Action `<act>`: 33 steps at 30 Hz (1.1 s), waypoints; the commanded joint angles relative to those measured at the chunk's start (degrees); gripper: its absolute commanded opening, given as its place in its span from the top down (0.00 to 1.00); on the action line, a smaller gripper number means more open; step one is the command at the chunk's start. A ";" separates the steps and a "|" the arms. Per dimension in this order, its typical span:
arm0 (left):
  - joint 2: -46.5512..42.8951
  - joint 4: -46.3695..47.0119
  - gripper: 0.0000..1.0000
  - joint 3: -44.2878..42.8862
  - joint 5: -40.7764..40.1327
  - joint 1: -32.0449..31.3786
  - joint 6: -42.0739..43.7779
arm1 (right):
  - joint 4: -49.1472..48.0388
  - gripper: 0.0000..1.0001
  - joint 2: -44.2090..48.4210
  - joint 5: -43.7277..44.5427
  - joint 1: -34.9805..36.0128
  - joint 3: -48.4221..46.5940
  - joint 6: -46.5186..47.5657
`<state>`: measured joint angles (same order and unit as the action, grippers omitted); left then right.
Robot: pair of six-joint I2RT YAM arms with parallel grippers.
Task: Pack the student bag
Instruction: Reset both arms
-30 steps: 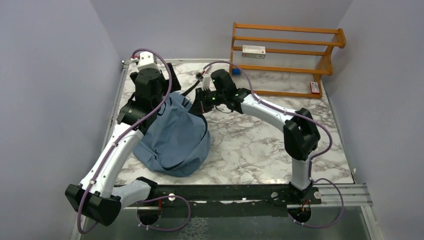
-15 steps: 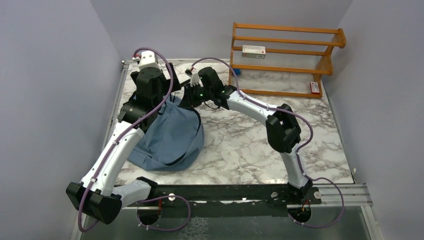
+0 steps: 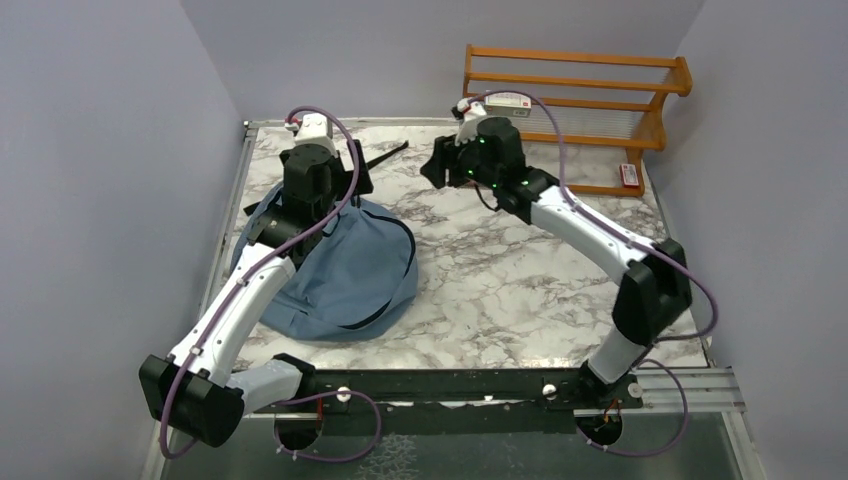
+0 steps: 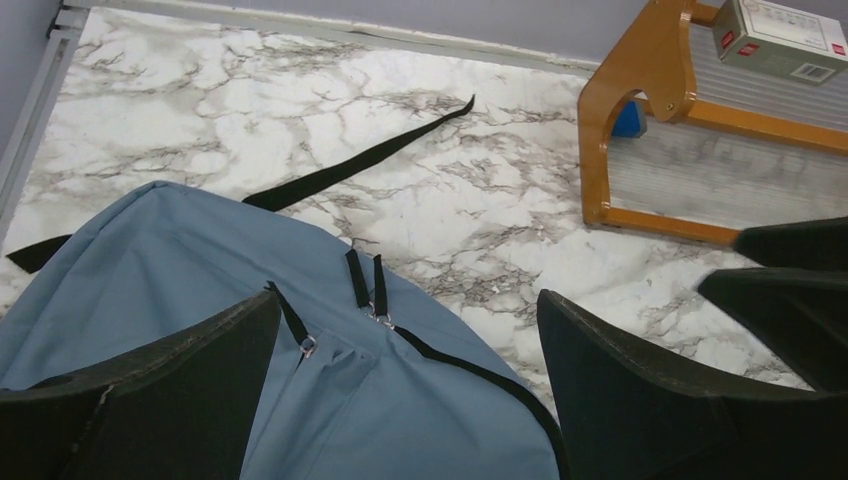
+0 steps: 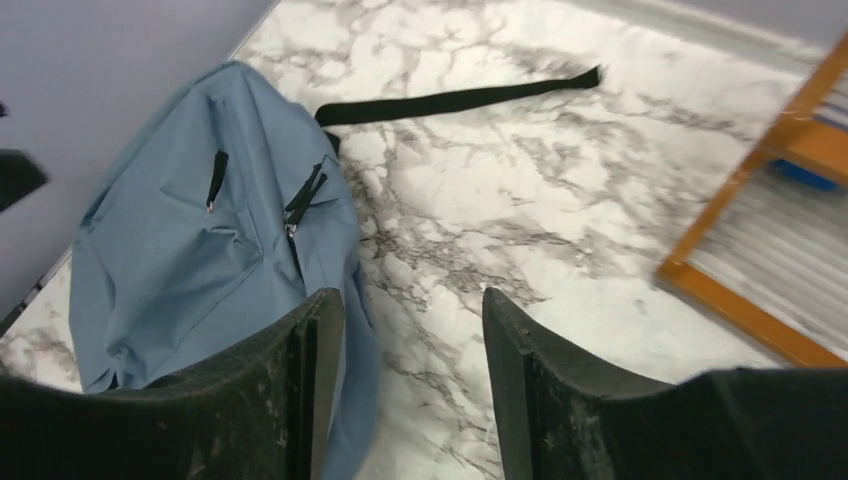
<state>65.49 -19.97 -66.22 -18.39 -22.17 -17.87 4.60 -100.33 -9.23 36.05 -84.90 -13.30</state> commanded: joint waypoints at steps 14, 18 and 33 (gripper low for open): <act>-4.12 6.38 0.01 6.70 15.27 11.53 -0.10 | 5.13 0.00 33.83 9.73 -16.91 22.02 1.12; -7.75 4.81 0.01 8.05 12.09 12.24 3.27 | 3.67 0.00 41.62 16.30 -17.18 27.29 -0.15; -22.47 4.82 0.01 16.30 1.32 12.24 4.67 | -4.08 0.00 60.43 29.29 -17.17 42.90 -1.68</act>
<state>45.25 -15.46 -51.75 -12.36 -10.17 -13.45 4.95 -43.64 14.22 19.00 -43.97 -15.14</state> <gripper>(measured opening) 0.987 0.998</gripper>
